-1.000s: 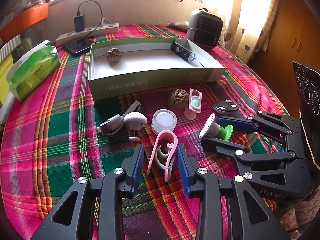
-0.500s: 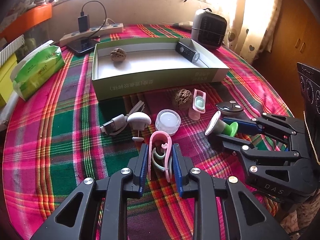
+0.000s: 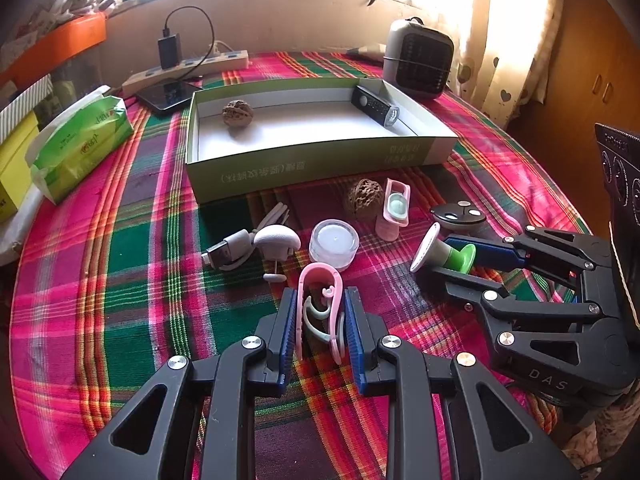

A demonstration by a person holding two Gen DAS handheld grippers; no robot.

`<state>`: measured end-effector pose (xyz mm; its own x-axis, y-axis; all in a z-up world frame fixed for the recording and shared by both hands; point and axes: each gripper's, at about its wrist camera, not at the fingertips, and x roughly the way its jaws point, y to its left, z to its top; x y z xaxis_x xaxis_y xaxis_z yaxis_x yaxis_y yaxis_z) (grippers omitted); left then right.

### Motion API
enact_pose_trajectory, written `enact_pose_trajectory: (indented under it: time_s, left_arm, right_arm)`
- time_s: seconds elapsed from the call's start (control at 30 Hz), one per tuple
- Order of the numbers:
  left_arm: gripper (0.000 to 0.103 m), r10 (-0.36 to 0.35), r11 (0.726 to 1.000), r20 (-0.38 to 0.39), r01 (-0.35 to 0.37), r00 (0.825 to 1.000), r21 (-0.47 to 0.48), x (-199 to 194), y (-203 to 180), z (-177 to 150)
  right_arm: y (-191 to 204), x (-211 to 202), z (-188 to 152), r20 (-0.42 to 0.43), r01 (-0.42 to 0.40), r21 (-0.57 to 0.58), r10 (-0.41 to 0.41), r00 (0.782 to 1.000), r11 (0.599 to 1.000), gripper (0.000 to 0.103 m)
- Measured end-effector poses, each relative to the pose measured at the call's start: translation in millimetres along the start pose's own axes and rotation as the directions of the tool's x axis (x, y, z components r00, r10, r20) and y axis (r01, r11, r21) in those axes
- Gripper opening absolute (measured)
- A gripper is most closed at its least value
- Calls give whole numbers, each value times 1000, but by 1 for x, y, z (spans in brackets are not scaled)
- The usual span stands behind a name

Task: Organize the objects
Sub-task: 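Grasp the pink clip with the left tool while the right tool grasps the green-white spool, then carry the pink clip in the left tool and spool in the right tool into the box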

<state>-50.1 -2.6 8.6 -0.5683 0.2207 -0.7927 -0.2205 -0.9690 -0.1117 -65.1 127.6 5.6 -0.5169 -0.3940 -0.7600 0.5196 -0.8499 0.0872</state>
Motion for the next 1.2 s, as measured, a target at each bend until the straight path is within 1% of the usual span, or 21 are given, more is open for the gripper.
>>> enact_pose_trajectory:
  time_s: [0.3, 0.67, 1.0, 1.2]
  left_arm:
    - [21, 21, 1000, 22, -21, 1000, 8, -6, -3, 2]
    - [21, 39, 999, 64, -40, 997, 19, -18, -8, 12]
    - [21, 45, 999, 86, -46, 995, 17, -22, -8, 27]
    - [21, 45, 999, 100, -47, 994, 10, -22, -5, 40]
  right_arm:
    - [0, -3, 0, 10, -2, 3, 2, 1000, 1000, 34]
    - [-3, -14, 7, 43, -3, 17, 2, 999, 1000, 34]
    - [-9, -18, 17, 65, -14, 36, 12, 998, 999, 34]
    - [-16, -21, 30, 83, -18, 49, 14, 996, 999, 34]
